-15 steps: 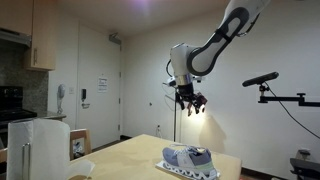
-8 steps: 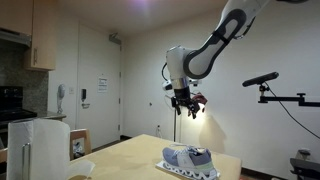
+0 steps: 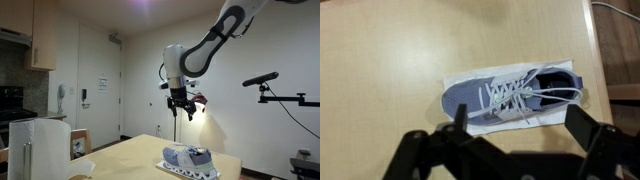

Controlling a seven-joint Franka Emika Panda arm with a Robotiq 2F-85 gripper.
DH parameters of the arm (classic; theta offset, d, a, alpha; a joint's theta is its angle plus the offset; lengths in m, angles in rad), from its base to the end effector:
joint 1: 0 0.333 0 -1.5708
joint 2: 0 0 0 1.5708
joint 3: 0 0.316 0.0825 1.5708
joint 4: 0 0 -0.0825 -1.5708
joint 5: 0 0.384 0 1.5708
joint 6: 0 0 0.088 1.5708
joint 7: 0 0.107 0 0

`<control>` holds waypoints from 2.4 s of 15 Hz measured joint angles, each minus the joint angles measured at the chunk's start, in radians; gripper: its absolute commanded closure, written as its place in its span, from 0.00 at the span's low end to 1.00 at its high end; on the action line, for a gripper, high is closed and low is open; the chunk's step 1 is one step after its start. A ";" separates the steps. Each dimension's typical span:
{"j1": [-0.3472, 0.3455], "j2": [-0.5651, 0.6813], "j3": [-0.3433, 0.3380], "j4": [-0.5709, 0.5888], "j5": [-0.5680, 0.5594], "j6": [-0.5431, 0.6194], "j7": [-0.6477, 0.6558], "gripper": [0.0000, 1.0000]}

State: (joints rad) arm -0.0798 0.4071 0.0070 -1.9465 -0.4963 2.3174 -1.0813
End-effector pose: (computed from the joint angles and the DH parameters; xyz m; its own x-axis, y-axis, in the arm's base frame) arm 0.6147 -0.0540 0.2696 0.2140 0.9159 -0.3397 0.9768 -0.2004 0.0752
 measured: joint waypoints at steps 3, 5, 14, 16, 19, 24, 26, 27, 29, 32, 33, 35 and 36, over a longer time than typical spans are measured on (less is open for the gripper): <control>0.004 0.008 -0.003 0.000 -0.004 -0.006 0.001 0.00; 0.017 0.030 -0.004 0.003 -0.020 -0.027 0.001 0.00; 0.099 0.193 -0.005 0.111 -0.133 -0.152 0.002 0.00; 0.102 0.225 -0.003 0.140 -0.152 -0.152 -0.020 0.00; 0.101 0.273 -0.003 0.180 -0.177 -0.152 -0.079 0.00; 0.107 0.340 -0.003 0.226 -0.239 -0.152 -0.131 0.00; 0.117 0.355 -0.003 0.232 -0.265 -0.152 -0.131 0.00; 0.124 0.360 -0.003 0.232 -0.278 -0.153 -0.130 0.00; 0.142 0.365 -0.003 0.232 -0.304 -0.154 -0.122 0.00; 0.168 0.367 -0.002 0.232 -0.346 -0.152 -0.052 0.00; 0.174 0.367 -0.002 0.230 -0.361 -0.151 -0.023 0.00; 0.183 0.367 -0.001 0.222 -0.383 -0.151 0.019 0.00; 0.183 0.367 0.000 0.216 -0.388 -0.151 0.032 0.00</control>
State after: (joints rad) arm 0.1036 0.7738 0.0069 -1.7302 -0.8838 2.1664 -1.0493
